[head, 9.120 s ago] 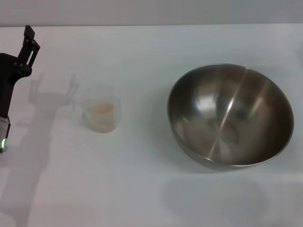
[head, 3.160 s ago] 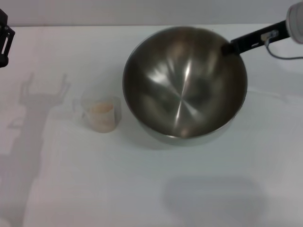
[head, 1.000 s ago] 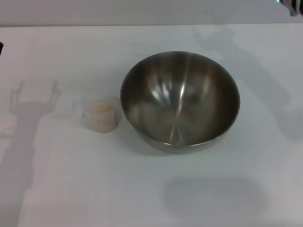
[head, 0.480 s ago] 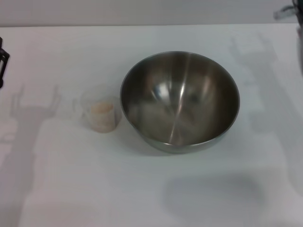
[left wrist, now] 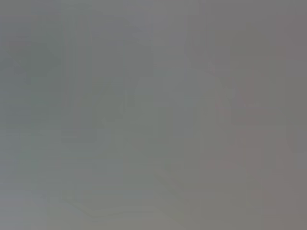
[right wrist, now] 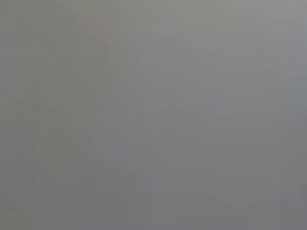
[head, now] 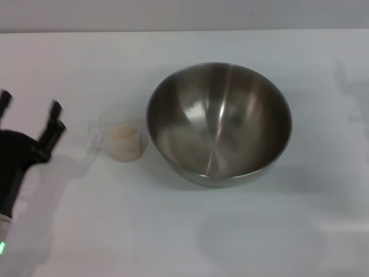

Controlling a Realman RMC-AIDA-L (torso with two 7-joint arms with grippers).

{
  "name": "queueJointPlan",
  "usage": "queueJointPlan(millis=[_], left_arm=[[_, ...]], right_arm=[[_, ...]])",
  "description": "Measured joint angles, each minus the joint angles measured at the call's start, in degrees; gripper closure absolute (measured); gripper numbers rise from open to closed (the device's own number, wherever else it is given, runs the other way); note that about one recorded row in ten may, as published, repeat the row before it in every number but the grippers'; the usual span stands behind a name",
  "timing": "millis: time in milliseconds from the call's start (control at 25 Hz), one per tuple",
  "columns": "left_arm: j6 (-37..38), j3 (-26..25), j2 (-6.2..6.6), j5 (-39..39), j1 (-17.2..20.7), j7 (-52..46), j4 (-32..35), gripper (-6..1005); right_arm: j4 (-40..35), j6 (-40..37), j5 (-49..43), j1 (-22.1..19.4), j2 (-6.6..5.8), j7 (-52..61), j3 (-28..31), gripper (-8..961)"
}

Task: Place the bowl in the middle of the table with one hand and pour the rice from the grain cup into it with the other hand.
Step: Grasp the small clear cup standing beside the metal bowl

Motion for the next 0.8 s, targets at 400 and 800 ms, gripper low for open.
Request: queueJointPlan(millis=[400, 800], left_arm=[[-10.6, 5.4, 0.02, 0.0, -0.8, 0.1, 0.2, 128], [-17.2, 5.1, 0.10, -0.4, -4.1, 0.1, 1.2, 140]], right_arm=[[2.3, 0.4, 0.1, 1.2, -0.30, -0.1, 1.2, 191], [3.0, 0.2, 0.2, 1.5, -0.37, -0.1, 2.3, 191]])
